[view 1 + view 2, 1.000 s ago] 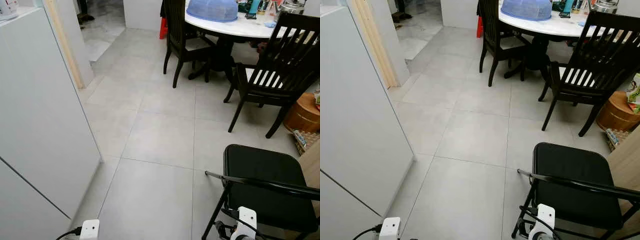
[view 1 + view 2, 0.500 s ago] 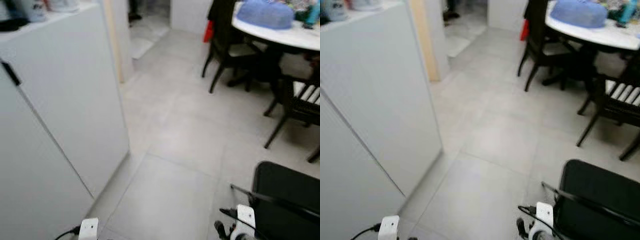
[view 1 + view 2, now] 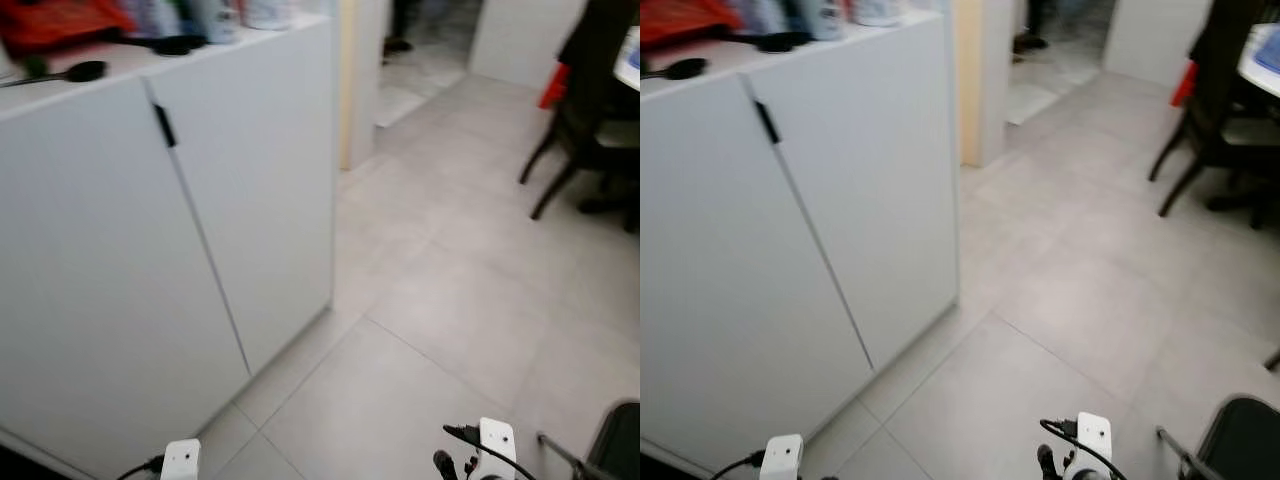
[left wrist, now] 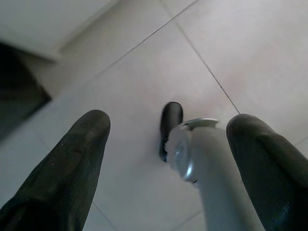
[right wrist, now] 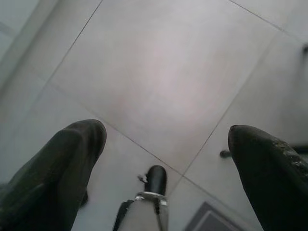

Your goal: Restocking fridge

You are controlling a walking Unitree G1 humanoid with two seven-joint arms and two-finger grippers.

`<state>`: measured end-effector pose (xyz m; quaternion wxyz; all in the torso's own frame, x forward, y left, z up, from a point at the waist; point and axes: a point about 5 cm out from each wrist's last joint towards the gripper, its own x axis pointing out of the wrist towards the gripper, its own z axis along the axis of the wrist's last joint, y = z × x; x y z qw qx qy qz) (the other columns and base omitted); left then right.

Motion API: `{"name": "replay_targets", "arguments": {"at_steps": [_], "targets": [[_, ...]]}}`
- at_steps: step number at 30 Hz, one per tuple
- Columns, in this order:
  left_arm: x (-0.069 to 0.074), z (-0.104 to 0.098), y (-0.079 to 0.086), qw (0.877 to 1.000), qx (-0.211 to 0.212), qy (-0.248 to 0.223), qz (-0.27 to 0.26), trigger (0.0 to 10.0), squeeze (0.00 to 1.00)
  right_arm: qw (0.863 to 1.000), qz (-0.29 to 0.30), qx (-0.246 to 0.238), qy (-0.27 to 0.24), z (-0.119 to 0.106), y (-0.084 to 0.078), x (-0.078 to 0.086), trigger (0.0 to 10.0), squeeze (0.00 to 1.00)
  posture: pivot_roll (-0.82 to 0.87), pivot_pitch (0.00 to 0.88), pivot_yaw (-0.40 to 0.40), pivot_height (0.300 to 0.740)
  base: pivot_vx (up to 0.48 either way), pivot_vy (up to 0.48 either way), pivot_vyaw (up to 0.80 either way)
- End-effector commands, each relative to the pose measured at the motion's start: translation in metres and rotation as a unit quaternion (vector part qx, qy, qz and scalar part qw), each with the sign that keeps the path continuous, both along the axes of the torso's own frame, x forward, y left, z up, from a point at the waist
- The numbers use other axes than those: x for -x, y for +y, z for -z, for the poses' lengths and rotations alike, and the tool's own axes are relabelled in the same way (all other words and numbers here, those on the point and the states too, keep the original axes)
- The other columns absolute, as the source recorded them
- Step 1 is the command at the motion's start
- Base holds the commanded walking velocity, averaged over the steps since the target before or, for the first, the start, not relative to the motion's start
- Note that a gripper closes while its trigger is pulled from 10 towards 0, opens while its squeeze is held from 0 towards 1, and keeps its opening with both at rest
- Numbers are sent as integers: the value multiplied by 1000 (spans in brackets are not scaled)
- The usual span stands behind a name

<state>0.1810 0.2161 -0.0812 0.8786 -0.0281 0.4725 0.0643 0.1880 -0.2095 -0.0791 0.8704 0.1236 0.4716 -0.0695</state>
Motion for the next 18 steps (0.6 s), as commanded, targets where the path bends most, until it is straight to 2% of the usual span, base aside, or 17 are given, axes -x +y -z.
{"name": "replay_targets", "arguments": {"at_steps": [1,18], "targets": [[9,3,5,1000,-5,16,-2,10000,0,1000,-9,-8,0,0,7,-2,10000,0,73,0,-50,740,0,0,800],[12,5,5,1000,3,19,-18,10000,0,1000,-23,-7,5,2,8,0,10000,0,72,0,-40,740,0,0,800]]}}
